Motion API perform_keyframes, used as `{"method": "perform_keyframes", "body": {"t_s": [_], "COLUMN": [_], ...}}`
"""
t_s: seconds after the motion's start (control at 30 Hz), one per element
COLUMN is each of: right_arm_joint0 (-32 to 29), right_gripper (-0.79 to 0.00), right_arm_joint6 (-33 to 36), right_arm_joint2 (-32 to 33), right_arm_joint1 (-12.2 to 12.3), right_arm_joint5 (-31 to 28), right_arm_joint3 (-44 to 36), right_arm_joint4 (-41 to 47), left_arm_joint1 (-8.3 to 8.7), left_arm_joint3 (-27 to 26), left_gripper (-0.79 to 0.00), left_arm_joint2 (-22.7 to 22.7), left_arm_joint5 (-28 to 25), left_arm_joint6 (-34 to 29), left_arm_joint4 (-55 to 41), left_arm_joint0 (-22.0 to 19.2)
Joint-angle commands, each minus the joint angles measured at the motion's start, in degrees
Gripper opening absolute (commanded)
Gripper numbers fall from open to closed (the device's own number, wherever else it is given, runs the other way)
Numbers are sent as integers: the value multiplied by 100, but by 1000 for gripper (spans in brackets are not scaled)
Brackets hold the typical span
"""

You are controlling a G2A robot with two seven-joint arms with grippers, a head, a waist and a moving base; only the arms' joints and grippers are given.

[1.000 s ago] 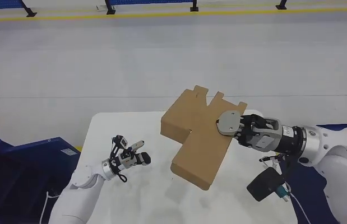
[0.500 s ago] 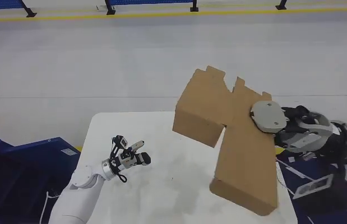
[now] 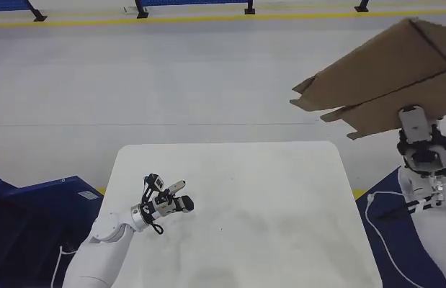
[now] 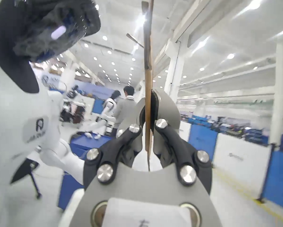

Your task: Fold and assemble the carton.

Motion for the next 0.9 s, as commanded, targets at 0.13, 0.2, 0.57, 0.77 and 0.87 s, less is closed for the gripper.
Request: {"method": "perform_keyframes", "body": {"t_s": [0.13, 0.2, 0.57, 0.77, 0.87], "right_arm_joint0": [-135, -215, -514, -514, -514], "right_gripper": [-785, -785, -785, -785, -785], "right_arm_joint6": [2369, 3137, 5976, 5976, 5976], "right_arm_joint2": [-1278, -1660, -2002, -2002, -2002], "right_arm_joint1": [127, 135, 186, 186, 186], "right_arm_joint5": [406, 622, 1429, 1429, 1429], "right_arm_joint3": [541, 775, 1195, 1195, 1195], "right_arm_joint4": [3212, 3952, 5993, 5993, 5993], "left_arm_joint1": [0, 0, 0, 0, 0], "left_arm_joint3": [0, 0, 0, 0, 0], "left_gripper": [0, 0, 0, 0, 0], "left_arm_joint2": [0, 0, 0, 0, 0], "left_arm_joint5": [0, 0, 0, 0, 0], "left_arm_joint6": [0, 0, 0, 0, 0], "left_arm_joint4": [0, 0, 0, 0, 0], "left_arm_joint0": [0, 0, 0, 0, 0]}}
